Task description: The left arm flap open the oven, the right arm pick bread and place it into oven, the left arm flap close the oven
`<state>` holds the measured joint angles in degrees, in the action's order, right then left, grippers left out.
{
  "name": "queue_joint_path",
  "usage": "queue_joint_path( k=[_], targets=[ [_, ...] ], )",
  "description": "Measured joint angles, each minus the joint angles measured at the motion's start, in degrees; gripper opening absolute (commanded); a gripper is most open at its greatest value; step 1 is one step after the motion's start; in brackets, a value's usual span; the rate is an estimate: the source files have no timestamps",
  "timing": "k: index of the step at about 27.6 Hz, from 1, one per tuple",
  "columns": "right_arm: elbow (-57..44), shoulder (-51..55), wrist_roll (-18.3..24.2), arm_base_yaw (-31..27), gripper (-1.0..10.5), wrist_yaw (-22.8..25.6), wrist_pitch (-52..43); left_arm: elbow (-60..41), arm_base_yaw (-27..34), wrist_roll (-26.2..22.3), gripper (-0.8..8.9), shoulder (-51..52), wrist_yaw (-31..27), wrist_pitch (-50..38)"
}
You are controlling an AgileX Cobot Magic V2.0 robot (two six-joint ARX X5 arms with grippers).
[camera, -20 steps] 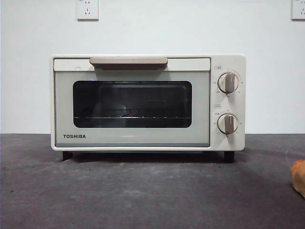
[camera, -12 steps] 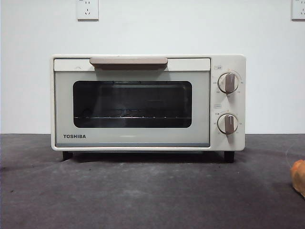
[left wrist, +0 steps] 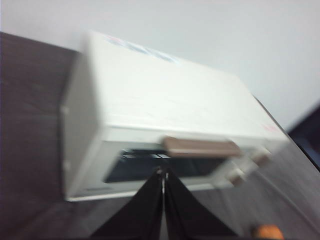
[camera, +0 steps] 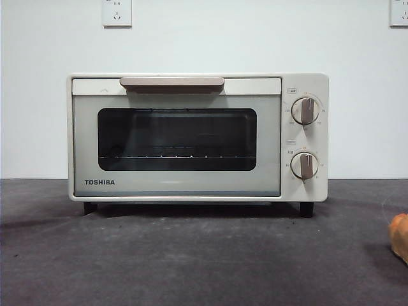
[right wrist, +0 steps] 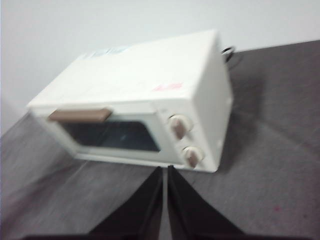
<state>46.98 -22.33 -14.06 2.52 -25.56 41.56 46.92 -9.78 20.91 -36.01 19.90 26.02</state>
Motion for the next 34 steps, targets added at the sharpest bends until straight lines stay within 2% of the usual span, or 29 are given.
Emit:
queue_joint_path(
  k=[3,10,19,21,23,25,27,28,34],
  targets=[
    [4.1,-3.5,3.5,0.2,0.1,-3.1,3.5,3.6,-2.7,-2.2,0.11,-2.7,1.3,2.6],
    [7.0,-7.3,7.2,3.9,0.1,-9.1,4.5,7.8,-7.8,-7.8,0.11,-5.2,6.8,5.2],
    [7.0,-7.7,7.9,4.9,0.2,-8.8,4.5,7.8,-9.6,-11.0,0.42,-5.6,8.5,6.1],
    [7.0,-7.7,7.9,4.9,1.1,-8.8,4.5,7.8,-9.6,-11.0,1.16,-5.6,8.5,6.1],
    [7.0,-7.7,7.8,4.9,2.9,-8.7,4.5,7.8,-9.6,-11.0,2.63,-5.6,8.5,6.1],
    [7.0,-7.7,7.6,4.9,4.2,-8.7,4.6,7.8,-9.6,-11.0,4.31,-5.6,8.5,6.1],
    [7.0,-7.7,7.2,4.9,4.9,-8.7,4.7,7.8,-9.6,-11.1,5.15,-5.6,8.5,6.1],
    [7.0,-7.7,7.1,4.9,5.0,-8.7,4.7,7.8,-9.6,-11.1,5.39,-5.6,8.5,6.1],
    [7.0,-7.7,5.3,4.9,5.0,-8.8,5.1,7.8,-9.6,-11.1,5.36,-5.6,8.5,6.1]
  ],
)
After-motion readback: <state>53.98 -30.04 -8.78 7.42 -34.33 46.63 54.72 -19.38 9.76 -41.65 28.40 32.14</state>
